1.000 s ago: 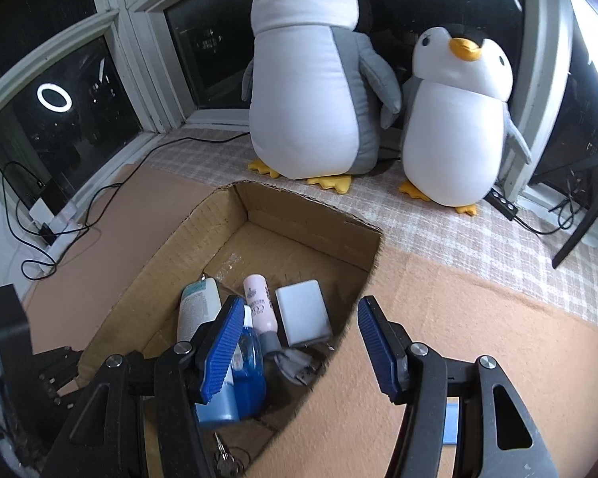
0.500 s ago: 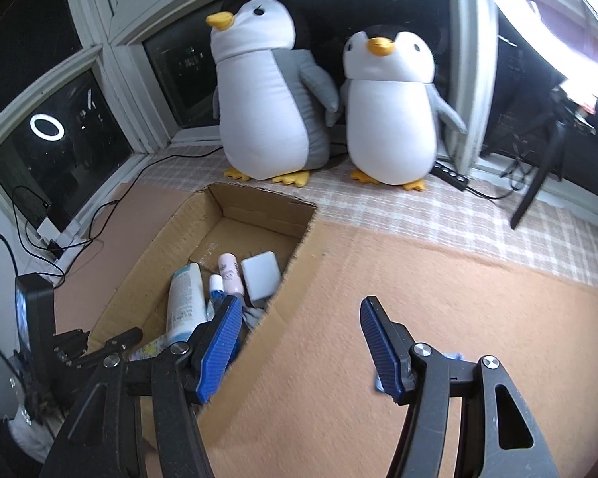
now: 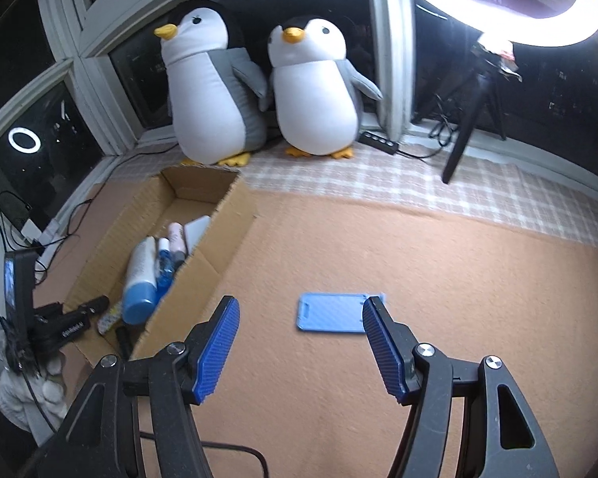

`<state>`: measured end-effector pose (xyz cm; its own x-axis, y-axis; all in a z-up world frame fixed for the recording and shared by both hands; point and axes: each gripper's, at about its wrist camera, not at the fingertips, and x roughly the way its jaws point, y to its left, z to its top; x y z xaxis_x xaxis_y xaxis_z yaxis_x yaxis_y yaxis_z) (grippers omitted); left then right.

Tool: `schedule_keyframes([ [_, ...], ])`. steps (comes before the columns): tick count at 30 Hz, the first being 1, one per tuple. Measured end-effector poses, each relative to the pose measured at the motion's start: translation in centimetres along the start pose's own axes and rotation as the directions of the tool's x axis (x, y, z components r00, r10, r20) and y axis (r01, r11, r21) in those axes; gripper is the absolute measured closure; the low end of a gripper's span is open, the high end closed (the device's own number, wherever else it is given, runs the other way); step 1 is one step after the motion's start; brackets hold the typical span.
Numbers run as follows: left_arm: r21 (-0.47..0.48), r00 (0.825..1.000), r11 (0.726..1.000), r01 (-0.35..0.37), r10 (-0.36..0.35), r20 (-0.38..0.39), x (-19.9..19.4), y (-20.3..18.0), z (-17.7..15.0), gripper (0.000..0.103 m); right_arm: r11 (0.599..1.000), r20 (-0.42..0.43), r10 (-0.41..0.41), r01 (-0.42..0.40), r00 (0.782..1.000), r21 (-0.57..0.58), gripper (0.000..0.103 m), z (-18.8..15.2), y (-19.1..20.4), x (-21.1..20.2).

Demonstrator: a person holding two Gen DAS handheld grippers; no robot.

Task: Organize rigid objects
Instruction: 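Move the open right gripper to the blue phone stand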

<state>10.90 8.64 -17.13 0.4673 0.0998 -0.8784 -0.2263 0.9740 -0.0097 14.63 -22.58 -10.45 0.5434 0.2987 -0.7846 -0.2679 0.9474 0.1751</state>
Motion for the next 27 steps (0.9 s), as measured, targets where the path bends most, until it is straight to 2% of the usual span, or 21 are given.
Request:
schedule_keyframes([
  [4, 0.001, 1.0, 1.0, -0.002, 0.002, -0.001, 0.0, 0.1, 0.0, 0.086, 1.0, -0.033, 0.004, -0.003, 0.999, 0.029, 0.043, -1.2, -1.7, 0.3],
  [7, 0.001, 1.0, 1.0, -0.002, 0.002, -0.001, 0.0, 0.1, 0.1, 0.086, 0.998, -0.073, 0.039, -0.035, 0.997, 0.051, 0.043, -2.1, -2.6, 1.0],
  [15, 0.0, 1.0, 1.0, -0.002, 0.002, -0.001, 0.0, 0.2, 0.1, 0.086, 0.993, -0.154, 0.089, -0.076, 0.984, 0.092, 0.045, -3.2, -3.4, 3.6],
  [17, 0.0, 1.0, 1.0, -0.002, 0.002, -0.001, 0.0, 0.2, 0.1, 0.086, 0.988, -0.171, 0.113, -0.092, 0.979, 0.126, 0.051, -3.3, -3.8, 4.3],
  [19, 0.001, 1.0, 1.0, -0.002, 0.002, -0.001, 0.0, 0.2, 0.1, 0.086, 0.982, -0.183, 0.13, -0.102, 0.974, 0.158, 0.053, -3.3, -4.2, 4.9],
  [27, 0.0, 1.0, 1.0, 0.0, 0.0, -0.001, 0.1, 0.3, 0.1, 0.086, 0.971, -0.22, 0.158, -0.11, 0.963, 0.214, 0.053, -2.1, -5.4, 7.0],
])
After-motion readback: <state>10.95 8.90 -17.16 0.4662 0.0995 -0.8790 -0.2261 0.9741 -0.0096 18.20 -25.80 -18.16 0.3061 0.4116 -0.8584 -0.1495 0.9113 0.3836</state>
